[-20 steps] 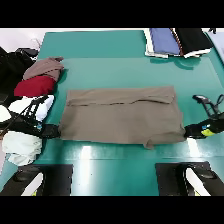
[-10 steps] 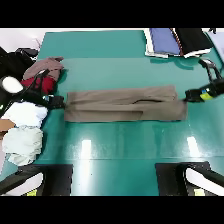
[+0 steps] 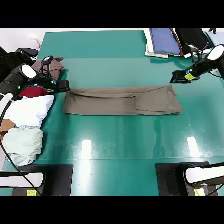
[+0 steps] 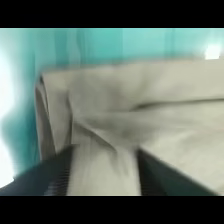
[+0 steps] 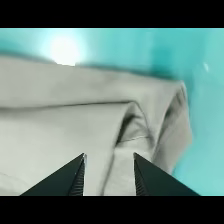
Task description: Fold the shirts.
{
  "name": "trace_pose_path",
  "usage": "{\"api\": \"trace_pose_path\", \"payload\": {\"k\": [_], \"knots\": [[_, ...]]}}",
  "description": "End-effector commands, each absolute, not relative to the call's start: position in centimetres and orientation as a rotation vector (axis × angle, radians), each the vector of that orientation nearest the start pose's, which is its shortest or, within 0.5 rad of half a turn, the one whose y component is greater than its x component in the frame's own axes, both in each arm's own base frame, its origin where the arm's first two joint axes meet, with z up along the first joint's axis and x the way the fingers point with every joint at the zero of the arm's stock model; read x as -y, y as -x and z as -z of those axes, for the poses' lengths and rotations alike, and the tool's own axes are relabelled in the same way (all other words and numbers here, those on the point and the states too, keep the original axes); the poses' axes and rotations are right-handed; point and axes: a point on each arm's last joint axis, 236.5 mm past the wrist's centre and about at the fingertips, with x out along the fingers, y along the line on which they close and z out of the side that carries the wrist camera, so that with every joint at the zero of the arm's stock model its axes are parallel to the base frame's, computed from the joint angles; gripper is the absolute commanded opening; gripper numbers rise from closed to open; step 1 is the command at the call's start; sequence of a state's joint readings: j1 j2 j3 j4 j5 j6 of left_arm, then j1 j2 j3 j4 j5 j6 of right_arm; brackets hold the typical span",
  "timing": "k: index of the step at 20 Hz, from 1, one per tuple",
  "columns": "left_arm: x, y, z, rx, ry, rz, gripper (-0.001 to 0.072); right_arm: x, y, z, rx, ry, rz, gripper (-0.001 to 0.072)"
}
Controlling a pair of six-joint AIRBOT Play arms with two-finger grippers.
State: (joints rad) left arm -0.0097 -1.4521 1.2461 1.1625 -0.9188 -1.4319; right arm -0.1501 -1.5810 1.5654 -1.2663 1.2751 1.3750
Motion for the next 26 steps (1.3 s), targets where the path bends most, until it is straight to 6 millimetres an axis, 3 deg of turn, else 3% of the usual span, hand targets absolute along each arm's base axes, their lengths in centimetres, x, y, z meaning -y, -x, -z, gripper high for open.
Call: {"api": "trace_pose_path", "payload": {"k": [1, 3, 4, 5, 6, 8, 10, 14, 17, 19, 21, 22, 24, 26], "knots": [[8.0, -47.3, -2.0, -1.062, 0.276, 0.241, 0.0489, 0.2, -48.3, -3.6, -1.190, -0.364, -0.241, 0.0371], [8.3, -46.9, -3.4, -1.083, 0.259, 0.270, 0.0466, 1.8, -46.7, -3.8, -1.225, -0.427, -0.271, 0.0398], [8.5, -46.6, -3.9, -1.094, 0.252, 0.283, 0.0270, 3.0, -45.5, -3.4, -1.264, -0.439, -0.267, 0.0425], [8.7, -46.4, -4.2, -1.101, 0.255, 0.293, 0.0075, 3.9, -44.3, -2.8, -1.301, -0.470, -0.264, 0.0508], [9.0, -46.4, -4.4, -1.103, 0.268, 0.302, 0.0029, 4.8, -43.1, -1.8, -1.338, -0.506, -0.249, 0.0540], [10.0, -46.0, -4.5, -1.113, 0.292, 0.327, 0.0028, 6.1, -40.8, 1.0, -1.400, -0.584, -0.218, 0.0552], [11.7, -45.4, -4.4, -1.130, 0.269, 0.362, 0.0028, 5.9, -39.5, 3.6, -1.401, -0.663, -0.233, 0.0571], [16.7, -44.6, -4.3, -1.123, 0.222, 0.445, 0.0028, 4.0, -38.8, 7.2, -1.382, -0.796, -0.268, 0.0576], [20.0, -43.3, -3.7, -1.147, 0.186, 0.506, 0.0028, 2.2, -39.2, 8.3, -1.381, -0.884, -0.317, 0.0563], [22.2, -42.9, -2.9, -1.158, 0.180, 0.529, 0.0028, 0.9, -39.5, 8.6, -1.383, -0.883, -0.356, 0.0409], [25.1, -43.1, -2.1, -1.132, 0.179, 0.564, 0.0028, -0.4, -39.7, 8.2, -1.375, -0.814, -0.406, 0.0095], [26.6, -43.4, -1.9, -1.110, 0.197, 0.580, 0.0028, -0.7, -40.1, 7.4, -1.351, -0.782, -0.418, 0.0011], [29.8, -44.2, -1.3, -1.094, 0.239, 0.618, 0.0028, -0.4, -41.5, 3.8, -1.276, -0.716, -0.437, 0.0011], [32.6, -45.2, -0.4, -1.083, 0.262, 0.647, 0.0028, -1.1, -42.3, -1.3, -1.214, -0.636, -0.494, 0.0010]]}}
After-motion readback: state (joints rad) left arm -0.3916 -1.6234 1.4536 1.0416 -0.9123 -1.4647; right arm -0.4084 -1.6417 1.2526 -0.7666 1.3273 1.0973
